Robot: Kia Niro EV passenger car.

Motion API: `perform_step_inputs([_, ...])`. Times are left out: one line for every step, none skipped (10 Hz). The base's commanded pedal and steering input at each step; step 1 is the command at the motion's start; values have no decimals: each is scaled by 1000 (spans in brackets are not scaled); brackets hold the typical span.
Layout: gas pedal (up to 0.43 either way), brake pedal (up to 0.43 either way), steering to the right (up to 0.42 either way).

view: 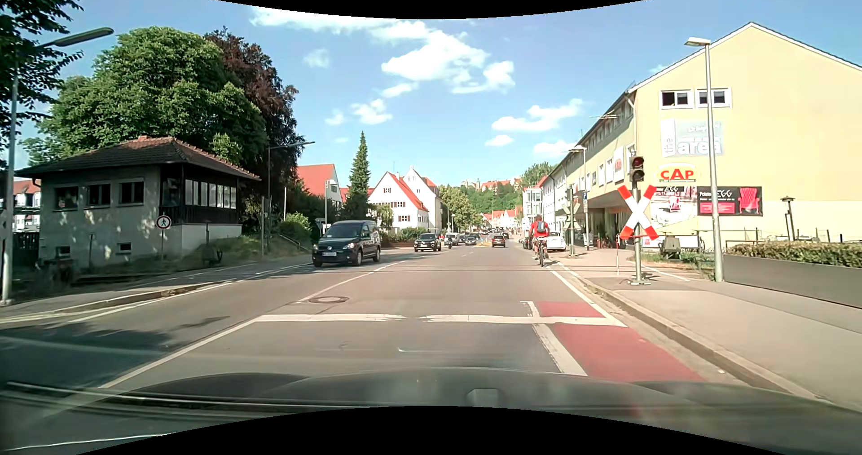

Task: Follow the waypoints while adhering to traffic rules and regulations

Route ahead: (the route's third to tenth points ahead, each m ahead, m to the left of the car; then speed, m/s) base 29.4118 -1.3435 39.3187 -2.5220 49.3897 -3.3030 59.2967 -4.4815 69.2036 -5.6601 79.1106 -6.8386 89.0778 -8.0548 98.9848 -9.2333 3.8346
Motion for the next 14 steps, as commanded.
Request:
perform_step_inputs([0, 6, 35])
perform_step_inputs([0, 6, 34])
perform_step_inputs([0, 6, 34])
perform_step_inputs([0, 6, 33])
perform_step_inputs([0, 6, 32])
perform_step_inputs([0, 6, 31])
perform_step_inputs([0, 6, 31])
perform_step_inputs([0, 6, 31])
perform_step_inputs([0, 6, 31])
perform_step_inputs([0, 6, 31])
perform_step_inputs([0, 6, 33])
perform_step_inputs([0, 6, 33])
perform_step_inputs([0, 6, 34])
perform_step_inputs([0, 6, 40])
